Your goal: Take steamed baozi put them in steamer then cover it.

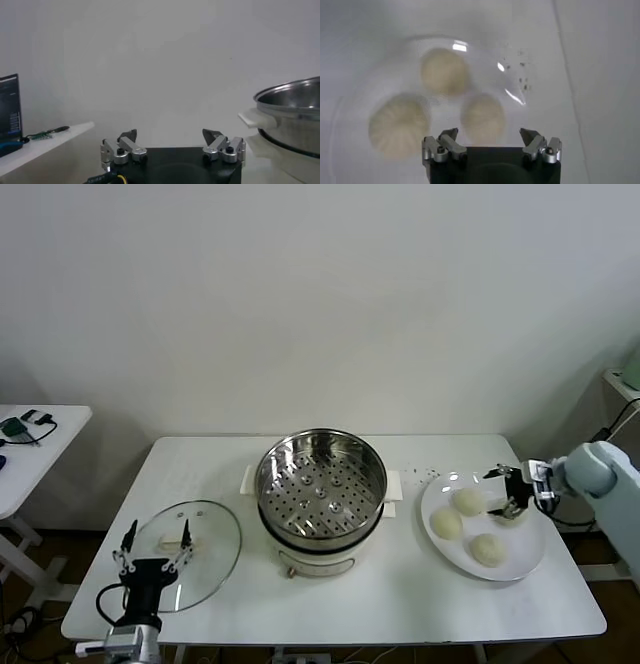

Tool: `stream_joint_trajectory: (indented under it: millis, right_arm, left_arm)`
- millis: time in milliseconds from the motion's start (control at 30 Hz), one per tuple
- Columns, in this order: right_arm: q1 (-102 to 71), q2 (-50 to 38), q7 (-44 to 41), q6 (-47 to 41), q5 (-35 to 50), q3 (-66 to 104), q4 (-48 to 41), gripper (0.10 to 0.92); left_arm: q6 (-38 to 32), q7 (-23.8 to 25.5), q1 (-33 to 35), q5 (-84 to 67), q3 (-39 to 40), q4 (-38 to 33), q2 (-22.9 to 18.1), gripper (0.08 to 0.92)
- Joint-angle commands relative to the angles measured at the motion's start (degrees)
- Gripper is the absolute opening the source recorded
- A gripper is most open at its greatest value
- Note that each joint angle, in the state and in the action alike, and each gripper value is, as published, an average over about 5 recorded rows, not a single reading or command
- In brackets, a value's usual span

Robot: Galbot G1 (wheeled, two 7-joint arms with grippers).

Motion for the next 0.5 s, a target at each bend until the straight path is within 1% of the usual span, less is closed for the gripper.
stream_joint_trajectory:
  millis: [33, 500]
  right_arm:
    - [13.7, 7.3, -6.2, 1.7, -5.0, -15.9, -11.5, 0.823]
    - [11.6, 15.5, -5.0, 1.6, -6.5, -14.7, -17.6, 0.823]
  left_arm:
    - [0.1, -0.1, 0.0, 0.1, -0.2, 0.1, -0.1, 0.823]
    - [0.3, -0.3, -0.2, 0.1, -0.7, 0.6, -0.1, 0.823]
